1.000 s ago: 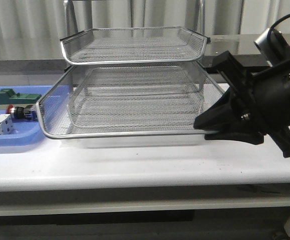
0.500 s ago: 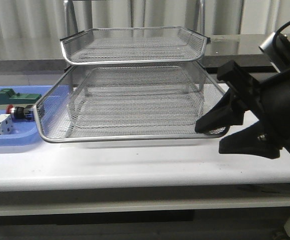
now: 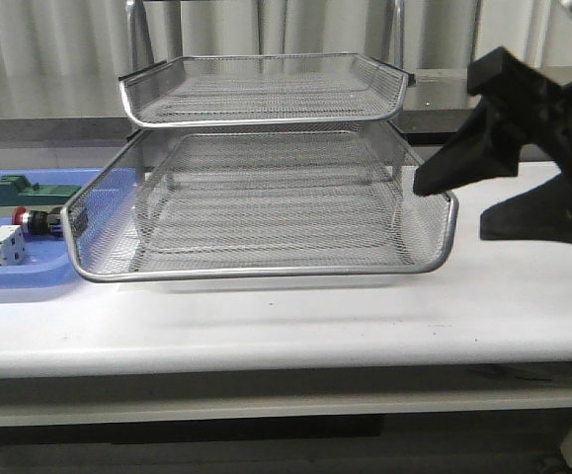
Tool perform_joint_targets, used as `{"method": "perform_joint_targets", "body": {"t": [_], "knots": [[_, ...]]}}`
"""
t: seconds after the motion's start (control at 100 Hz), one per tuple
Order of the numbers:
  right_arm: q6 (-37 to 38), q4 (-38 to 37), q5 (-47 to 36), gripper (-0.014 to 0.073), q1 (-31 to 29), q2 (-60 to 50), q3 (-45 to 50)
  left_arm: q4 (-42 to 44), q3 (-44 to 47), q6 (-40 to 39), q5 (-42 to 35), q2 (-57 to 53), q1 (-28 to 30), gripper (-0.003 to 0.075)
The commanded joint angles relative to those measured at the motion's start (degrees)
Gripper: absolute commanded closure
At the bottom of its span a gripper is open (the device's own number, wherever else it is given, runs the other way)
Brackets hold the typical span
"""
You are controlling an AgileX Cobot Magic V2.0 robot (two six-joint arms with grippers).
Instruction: Place button on rack with both arms
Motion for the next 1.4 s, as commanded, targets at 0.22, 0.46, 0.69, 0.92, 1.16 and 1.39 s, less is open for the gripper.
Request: {"method": "perform_joint_targets", "body": {"t": [0.22, 0.46, 0.69, 0.92, 1.16, 1.39], "knots": [[11.39, -16.15, -3.68, 0.0084, 0.05, -13.89, -0.98, -0.43, 2.65, -0.45, -4.66, -1.91, 0.38, 0.0716], [31.66, -41.04, 2.22, 0.0084, -3.8, -21.28, -2.89, -0.43, 2.65, -0.45, -4.66, -1.91, 0.38, 0.0716], [52.34, -72.0, 17.81, 0.0085, -11.33, -25.3, -10.79, -0.43, 2.65, -0.45, -4.66, -1.91, 0.38, 0.0716], [63.27, -88.88, 20.9, 0.0085, -12.59, -34.31, -13.94, -0.43, 2.65, -0.45, -4.66, -1.91, 0.38, 0.0716], [65.07, -93.46, 26.06, 0.0085, -12.59, -43.17, -13.89, -0.43, 2.65, -0.45, -4.66, -1.91, 0.38, 0.0716], [65.07, -93.46, 29.02, 0.0184, -12.59, -46.49, -13.89, -0.43, 2.65, -0.45, -4.66, -1.91, 0.38, 0.0716]]}}
